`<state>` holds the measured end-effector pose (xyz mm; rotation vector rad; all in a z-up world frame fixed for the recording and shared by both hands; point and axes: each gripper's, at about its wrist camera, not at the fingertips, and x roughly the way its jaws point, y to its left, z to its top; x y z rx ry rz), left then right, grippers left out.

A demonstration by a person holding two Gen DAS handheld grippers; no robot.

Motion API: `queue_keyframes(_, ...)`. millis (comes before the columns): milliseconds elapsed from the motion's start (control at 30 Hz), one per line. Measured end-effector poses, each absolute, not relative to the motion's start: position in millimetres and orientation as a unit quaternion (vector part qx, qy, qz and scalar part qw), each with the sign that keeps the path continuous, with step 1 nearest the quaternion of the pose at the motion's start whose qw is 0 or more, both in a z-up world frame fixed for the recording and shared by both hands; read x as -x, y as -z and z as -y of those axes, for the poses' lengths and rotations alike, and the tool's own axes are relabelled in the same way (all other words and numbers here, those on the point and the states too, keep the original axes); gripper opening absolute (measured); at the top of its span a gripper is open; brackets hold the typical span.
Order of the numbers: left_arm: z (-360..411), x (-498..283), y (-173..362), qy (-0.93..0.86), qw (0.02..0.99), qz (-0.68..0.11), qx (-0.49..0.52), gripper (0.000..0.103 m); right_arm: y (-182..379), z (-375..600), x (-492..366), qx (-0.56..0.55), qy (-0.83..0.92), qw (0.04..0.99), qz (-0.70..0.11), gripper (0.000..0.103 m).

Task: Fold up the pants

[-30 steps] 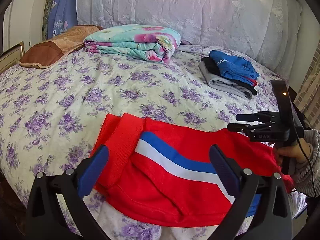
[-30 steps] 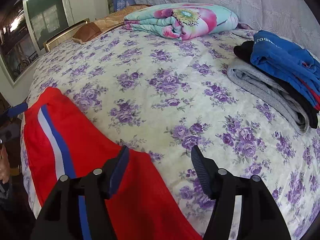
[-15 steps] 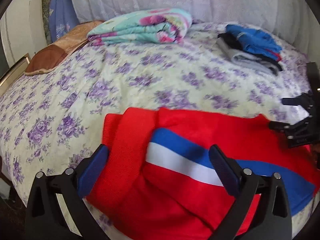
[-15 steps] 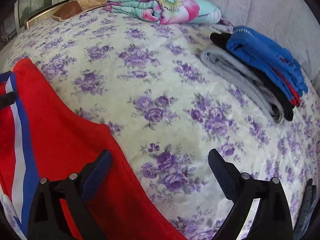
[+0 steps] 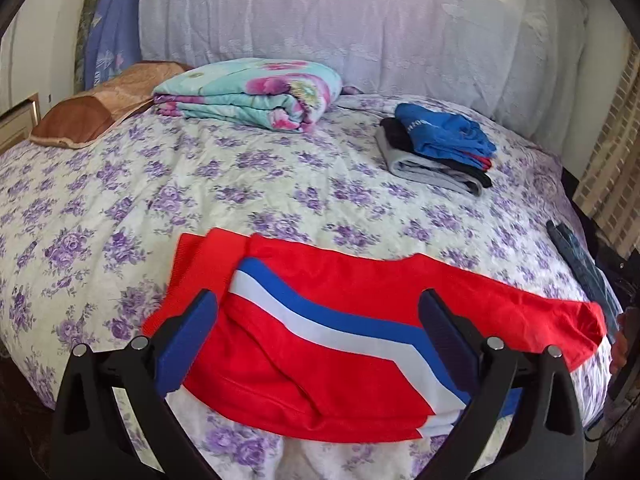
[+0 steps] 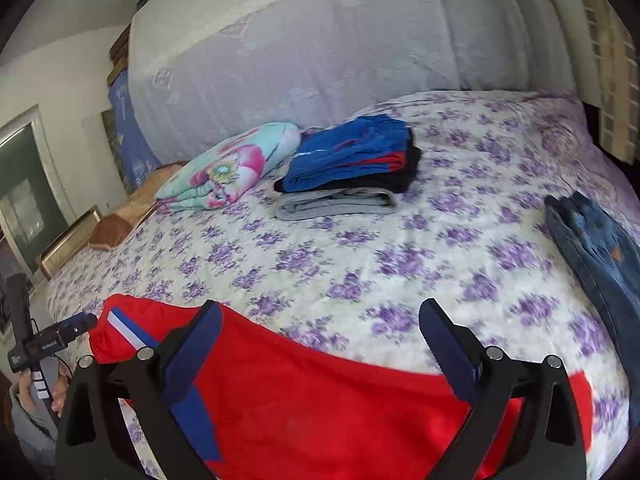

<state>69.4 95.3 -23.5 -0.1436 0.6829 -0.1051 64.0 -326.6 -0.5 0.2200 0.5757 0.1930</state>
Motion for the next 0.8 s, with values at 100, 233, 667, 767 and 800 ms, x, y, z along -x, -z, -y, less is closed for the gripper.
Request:
queue_keyframes(100,-74,-62,34,0.077,0.933,-0.347,0.059,0.098,16,358,-25,-0.137,-0.058,0.946,-0.288,0.099)
queue_keyframes(233,-51,-56,49,0.087,0.928,-0.359,0.042,0.098,44,396,17,-0.226,-0.041,0.926,-0.301,0.099)
queue_keyframes(667,-22,-48,77,0.110,0.913,-0.392,0.026,0.098,125,437,19,-0.463,-0.100,0.822,-0.318,0.099)
queue_keyframes(767,-19,-51,83,0.103,0.911,-0.399,0.027,0.098,124,436,12,-0.460,-0.079,0.831,-0.303,0.099)
queue_keyframes(800,-17,-51,84,0.105,0.911,-0.399,0.026,0.098,122,437,3,-0.457,-0.070,0.834,-0.302,0.099)
